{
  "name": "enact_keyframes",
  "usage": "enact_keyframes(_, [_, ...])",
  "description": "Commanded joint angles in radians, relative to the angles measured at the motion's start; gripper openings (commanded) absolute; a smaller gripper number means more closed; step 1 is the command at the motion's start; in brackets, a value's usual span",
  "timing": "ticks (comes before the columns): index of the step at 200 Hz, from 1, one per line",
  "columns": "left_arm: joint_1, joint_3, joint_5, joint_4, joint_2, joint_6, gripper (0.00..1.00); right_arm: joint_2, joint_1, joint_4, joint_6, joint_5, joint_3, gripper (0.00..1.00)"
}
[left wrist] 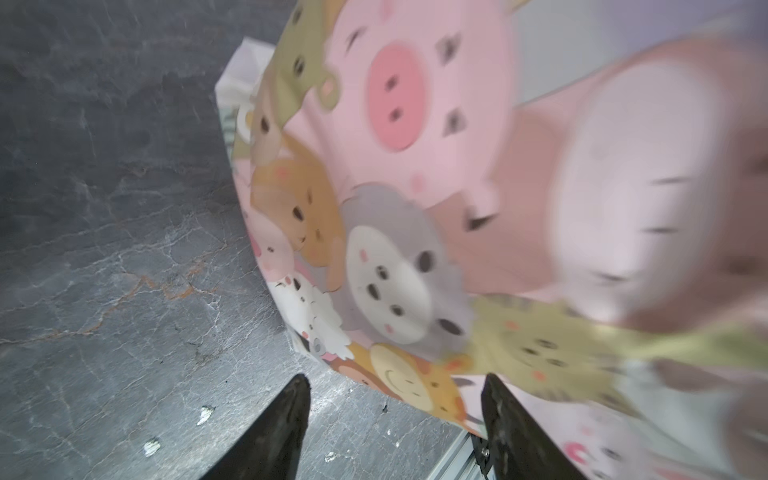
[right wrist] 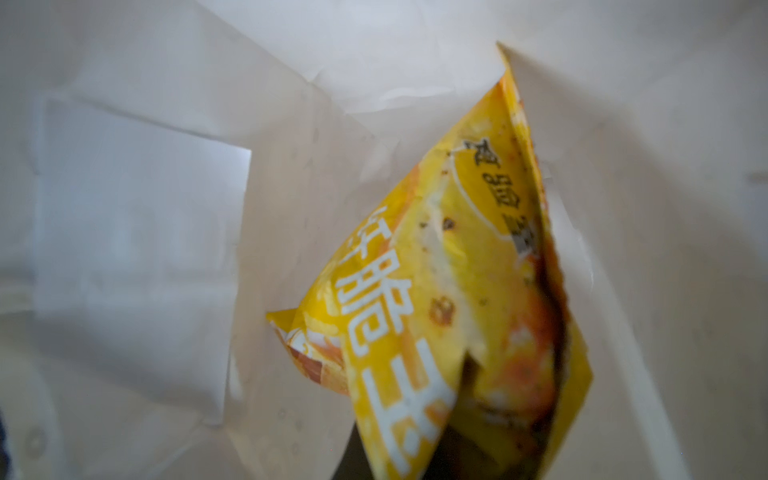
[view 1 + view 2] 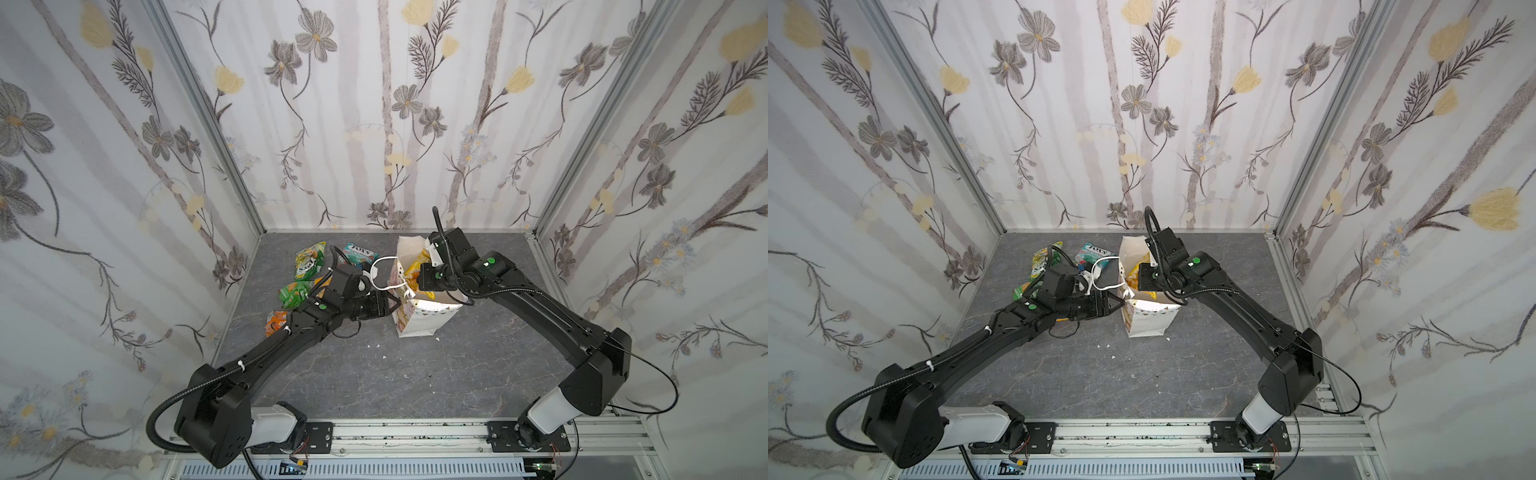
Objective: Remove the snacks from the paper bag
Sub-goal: 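Lift the yellow pack up with the right gripper while the left gripper holds the bag, then pull the yellow pack out of the bag mouth with the right gripper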
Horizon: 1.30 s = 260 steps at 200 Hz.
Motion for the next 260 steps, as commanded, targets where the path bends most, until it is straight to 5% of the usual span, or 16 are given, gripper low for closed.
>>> enact_keyframes(1, [0.020,0.057,-0.125,-0.098,-0.110,0.042,0.71,0.024,-0.004,-0.050,-0.017,0.069,0.003,0.00])
enact_keyframes(35, [0.061,0.202,-0.181,-0.261,-0.166,0.052,0.71,0.045,-0.003,-0.054,-0.020,0.046,0.006,0.00])
enact_keyframes(101, [0.027,0.292,0.038,-0.100,0.069,-0.035,0.69,0.023,0.007,0.009,-0.001,-0.072,-0.008,0.00])
enact_keyframes(177, [0.023,0.239,0.005,-0.089,0.238,-0.033,0.40,-0.009,0.028,0.080,-0.022,-0.328,-0.029,0.00])
enact_keyframes(227, [0.022,0.247,-0.017,-0.114,0.280,-0.021,0.35,-0.054,0.038,0.076,-0.034,-0.313,-0.017,0.00])
enact_keyframes(260, [0.021,0.246,-0.031,-0.140,0.283,0.001,0.41,-0.098,0.007,0.079,-0.007,-0.250,-0.015,0.00])
